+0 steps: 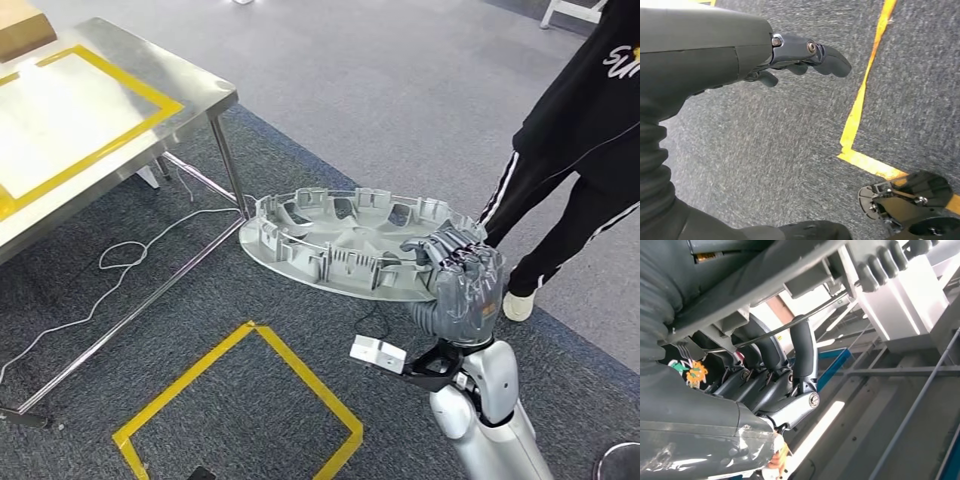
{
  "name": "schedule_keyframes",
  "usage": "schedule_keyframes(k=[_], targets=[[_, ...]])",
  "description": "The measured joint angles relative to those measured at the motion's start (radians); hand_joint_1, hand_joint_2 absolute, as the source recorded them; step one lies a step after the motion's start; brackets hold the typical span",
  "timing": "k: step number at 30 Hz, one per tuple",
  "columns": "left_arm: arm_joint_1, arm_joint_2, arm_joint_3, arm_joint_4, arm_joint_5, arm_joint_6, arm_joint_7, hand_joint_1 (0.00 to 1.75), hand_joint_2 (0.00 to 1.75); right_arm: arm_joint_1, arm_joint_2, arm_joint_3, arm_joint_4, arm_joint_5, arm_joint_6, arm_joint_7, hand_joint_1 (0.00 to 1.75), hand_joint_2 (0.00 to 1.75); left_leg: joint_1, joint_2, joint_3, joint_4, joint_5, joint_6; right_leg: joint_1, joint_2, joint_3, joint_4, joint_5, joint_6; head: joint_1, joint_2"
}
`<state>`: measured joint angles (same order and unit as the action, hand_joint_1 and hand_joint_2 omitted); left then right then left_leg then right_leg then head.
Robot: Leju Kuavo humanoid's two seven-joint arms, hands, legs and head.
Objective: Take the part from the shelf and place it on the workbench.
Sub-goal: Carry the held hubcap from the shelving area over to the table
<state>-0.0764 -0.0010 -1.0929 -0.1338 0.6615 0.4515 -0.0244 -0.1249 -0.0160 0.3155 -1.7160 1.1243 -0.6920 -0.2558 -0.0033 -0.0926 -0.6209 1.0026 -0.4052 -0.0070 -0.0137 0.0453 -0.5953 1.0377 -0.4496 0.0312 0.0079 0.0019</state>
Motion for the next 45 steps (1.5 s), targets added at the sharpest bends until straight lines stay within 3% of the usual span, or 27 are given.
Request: schedule_keyframes(k=[2, 3, 5, 6, 7, 9, 10, 11, 13, 15, 17, 20, 21, 22, 23, 25, 27, 28, 30, 32, 35, 36, 37, 38, 41, 43, 45], targets=[[-0.001, 0.001, 0.000, 0.000, 0.000, 0.000, 0.000, 0.00, 1.75, -0.002, 0.000, 0.001, 0.001, 0.002, 0.000, 0.003, 1.75, 1.75, -0.002, 0.038, -0.025, 0.052, -0.035, -0.010, -0.002, -0.017, 0.003, -0.004, 0.001, -0.012, -0.005, 0.000], [-0.003, 0.001, 0.000, 0.000, 0.000, 0.000, 0.000, 0.00, 1.75, -0.003, 0.000, 0.002, 0.001, 0.003, 0.000, 0.004, 1.75, 1.75, -0.002, 0.060, -0.051, 0.109, -0.066, -0.015, -0.001, -0.027, 0.003, -0.004, 0.001, -0.016, -0.008, 0.000], [-0.007, 0.002, 0.000, 0.000, 0.000, 0.000, 0.000, 0.00, 1.75, -0.004, -0.001, 0.002, 0.002, 0.004, 0.000, 0.005, 1.75, 1.75, -0.001, 0.075, -0.118, 0.245, -0.122, -0.020, 0.000, -0.047, 0.004, -0.004, -0.001, -0.021, -0.010, 0.000], [-0.007, 0.003, 0.000, 0.000, 0.000, 0.001, 0.000, 0.00, 1.75, -0.004, -0.001, 0.003, 0.003, 0.004, 0.000, 0.006, 1.75, 1.75, -0.001, 0.076, -0.139, 0.284, -0.129, -0.021, 0.000, -0.057, 0.004, -0.004, -0.003, -0.022, -0.010, 0.000], [-0.007, 0.004, 0.000, 0.000, 0.000, 0.001, 0.000, 0.00, 1.75, -0.004, -0.002, 0.004, 0.004, 0.004, 0.000, 0.007, 1.75, 1.75, -0.001, 0.077, -0.140, 0.285, -0.115, -0.021, 0.000, -0.066, 0.006, -0.004, -0.004, -0.022, -0.011, 0.000], [-0.006, 0.005, 0.000, 0.000, 0.000, 0.001, 0.000, 0.00, 1.75, -0.006, -0.002, 0.007, 0.005, 0.004, 0.000, 0.010, 1.75, 1.75, -0.001, 0.091, -0.086, 0.178, -0.045, -0.019, 0.000, -0.082, 0.011, -0.004, -0.008, -0.019, -0.011, 0.000], [-0.006, 0.005, 0.000, 0.000, 0.000, 0.000, 0.000, 0.00, 1.75, -0.007, -0.002, 0.008, 0.005, 0.004, 0.000, 0.011, 1.75, 1.75, -0.003, 0.111, -0.050, 0.107, -0.018, -0.018, 0.004, -0.088, 0.014, -0.004, -0.011, -0.016, -0.012, 0.000], [-0.007, 0.005, 0.000, 0.000, 0.000, 0.000, 0.000, 0.00, 1.75, -0.009, -0.003, 0.008, 0.005, 0.004, 0.000, 0.012, 1.75, 1.75, -0.005, 0.129, -0.022, 0.050, -0.001, -0.015, 0.008, -0.093, 0.015, -0.003, -0.013, -0.012, -0.013, 0.000], [-0.010, 0.004, 0.000, 0.000, -0.001, 0.000, 0.000, 0.00, 1.75, -0.013, -0.004, 0.009, 0.005, 0.004, 0.000, 0.014, 1.75, 1.75, -0.010, 0.146, -0.005, 0.006, -0.001, -0.007, 0.017, -0.107, 0.017, -0.005, -0.016, -0.005, -0.012, 0.000], [-0.009, 0.003, 0.000, 0.000, -0.001, 0.000, 0.000, 0.00, 1.75, -0.014, -0.005, 0.010, 0.006, 0.005, 0.000, 0.016, 1.75, 1.75, -0.007, 0.128, -0.005, 0.002, 0.000, 0.006, 0.017, -0.117, 0.021, -0.006, -0.022, 0.004, -0.008, 0.000], [-0.008, 0.003, 0.000, 0.000, -0.001, 0.000, 0.000, 0.00, 1.75, -0.015, -0.006, 0.012, 0.006, 0.004, 0.000, 0.017, 1.75, 1.75, -0.003, 0.111, -0.001, 0.000, 0.001, 0.020, 0.014, -0.095, 0.004, 0.038, -0.051, 0.015, -0.006, 0.000], [-0.009, 0.001, 0.000, 0.000, -0.001, 0.000, 0.000, 0.00, 1.75, -0.015, -0.009, 0.015, 0.008, 0.004, 0.000, 0.017, 1.75, 1.75, 0.000, 0.083, 0.002, -0.001, 0.000, 0.032, 0.012, -0.053, -0.095, 0.233, -0.134, 0.021, 0.000, 0.000], [-0.009, 0.000, 0.000, 0.000, -0.001, 0.000, 0.000, 0.00, 1.75, -0.015, -0.010, 0.015, 0.009, 0.004, 0.000, 0.017, 1.75, 1.75, -0.001, 0.073, 0.002, -0.001, 0.000, 0.033, 0.012, -0.050, -0.124, 0.281, -0.144, 0.022, 0.000, 0.000], [-0.009, 0.000, 0.000, 0.000, -0.001, 0.000, 0.000, 0.00, 1.75, -0.015, -0.010, 0.015, 0.010, 0.004, 0.000, 0.017, 1.75, 1.75, -0.001, 0.062, 0.003, 0.000, -0.001, 0.033, 0.012, -0.049, -0.134, 0.290, -0.133, 0.021, 0.000, 0.000], [-0.008, 0.000, 0.000, 0.000, -0.001, 0.000, 0.000, 0.00, 1.75, -0.014, -0.011, 0.016, 0.011, 0.004, 0.000, 0.018, 1.75, 1.75, -0.001, 0.050, 0.005, 0.000, -0.001, 0.033, 0.012, -0.047, -0.123, 0.256, -0.104, 0.019, 0.000, 0.000], [-0.007, -0.001, 0.000, 0.000, -0.001, -0.001, 0.000, 0.00, 1.75, -0.015, -0.012, 0.016, 0.012, 0.004, 0.000, 0.019, 1.75, 1.75, -0.001, 0.029, 0.007, 0.001, -0.002, 0.029, 0.008, -0.027, -0.063, 0.116, -0.030, 0.016, 0.001, 0.000], [-0.007, -0.001, 0.000, 0.000, -0.001, -0.001, 0.000, 0.00, 1.75, -0.017, -0.013, 0.017, 0.012, 0.003, 0.000, 0.019, 1.75, 1.75, -0.003, 0.013, 0.003, 0.004, -0.001, 0.020, 0.004, -0.002, -0.014, 0.018, 0.001, 0.013, 0.000, 0.000], [-0.007, -0.001, 0.000, 0.000, 0.000, -0.001, 0.000, 0.00, 1.75, -0.018, -0.014, 0.018, 0.013, 0.003, 0.000, 0.019, 1.75, 1.75, -0.002, 0.007, 0.000, 0.004, 0.001, 0.014, 0.005, 0.004, -0.006, 0.004, 0.000, 0.010, -0.001, 0.000], [-0.003, 0.000, 0.000, 0.000, 0.000, -0.001, 0.000, 0.00, 1.75, -0.019, -0.015, 0.022, 0.015, 0.002, 0.000, 0.022, 1.75, 1.75, 0.001, -0.001, -0.003, 0.003, 0.004, 0.004, 0.006, -0.007, -0.004, 0.000, 0.004, 0.000, -0.001, 0.000], [-0.002, 0.000, 0.000, 0.000, 0.000, -0.001, 0.000, 0.00, 1.75, -0.021, -0.015, 0.025, 0.018, 0.001, 0.000, 0.025, 1.75, 1.75, -0.001, 0.023, -0.017, 0.032, -0.020, -0.008, 0.002, -0.020, -0.001, -0.006, 0.008, -0.013, -0.006, 0.000], [-0.007, 0.001, 0.000, 0.000, 0.002, -0.001, 0.000, 0.00, 1.75, -0.024, -0.016, 0.025, 0.019, 0.000, 0.000, 0.028, 1.75, 1.75, 0.000, 0.071, -0.102, 0.210, -0.109, -0.023, 0.002, -0.043, 0.000, -0.009, 0.008, -0.022, -0.015, 0.000], [-0.008, 0.002, 0.000, 0.000, 0.002, -0.001, 0.000, 0.00, 1.75, -0.024, -0.016, 0.026, 0.020, 0.000, 0.000, 0.029, 1.75, 1.75, 0.001, 0.075, -0.128, 0.264, -0.126, -0.025, 0.002, -0.051, 0.000, -0.009, 0.007, -0.022, -0.015, 0.000], [-0.008, 0.003, 0.000, 0.000, 0.003, -0.001, 0.000, 0.00, 1.75, -0.024, -0.017, 0.027, 0.021, 0.000, 0.000, 0.032, 1.75, 1.75, 0.002, 0.076, -0.138, 0.284, -0.123, -0.026, 0.002, -0.059, 0.000, -0.009, 0.006, -0.022, -0.015, 0.000], [-0.008, 0.004, 0.000, 0.000, 0.003, -0.001, 0.000, 0.00, 1.75, -0.024, -0.017, 0.028, 0.023, -0.001, 0.000, 0.036, 1.75, 1.75, 0.002, 0.078, -0.129, 0.266, -0.102, -0.027, 0.002, -0.066, 0.001, -0.009, 0.006, -0.022, -0.015, 0.000], [-0.008, 0.005, 0.000, 0.000, 0.005, -0.001, 0.000, 0.00, 1.75, -0.026, -0.018, 0.032, 0.023, -0.001, 0.000, 0.044, 1.75, 1.75, 0.001, 0.105, -0.028, 0.073, -0.016, -0.022, 0.005, -0.082, 0.004, -0.007, 0.001, -0.015, -0.016, 0.000], [-0.010, 0.004, 0.000, 0.000, 0.007, -0.001, 0.000, 0.00, 1.75, -0.029, -0.019, 0.033, 0.024, -0.001, 0.000, 0.048, 1.75, 1.75, -0.003, 0.118, 0.006, 0.003, -0.005, -0.012, 0.011, -0.091, 0.005, -0.007, -0.002, -0.006, -0.015, 0.000], [-0.008, 0.003, 0.000, 0.000, 0.008, -0.001, 0.000, 0.00, 1.75, -0.032, -0.021, 0.036, 0.024, 0.000, 0.000, 0.051, 1.75, 1.75, -0.004, 0.107, 0.006, -0.002, -0.007, 0.002, 0.012, -0.100, 0.008, -0.011, -0.003, 0.004, -0.013, 0.000]])
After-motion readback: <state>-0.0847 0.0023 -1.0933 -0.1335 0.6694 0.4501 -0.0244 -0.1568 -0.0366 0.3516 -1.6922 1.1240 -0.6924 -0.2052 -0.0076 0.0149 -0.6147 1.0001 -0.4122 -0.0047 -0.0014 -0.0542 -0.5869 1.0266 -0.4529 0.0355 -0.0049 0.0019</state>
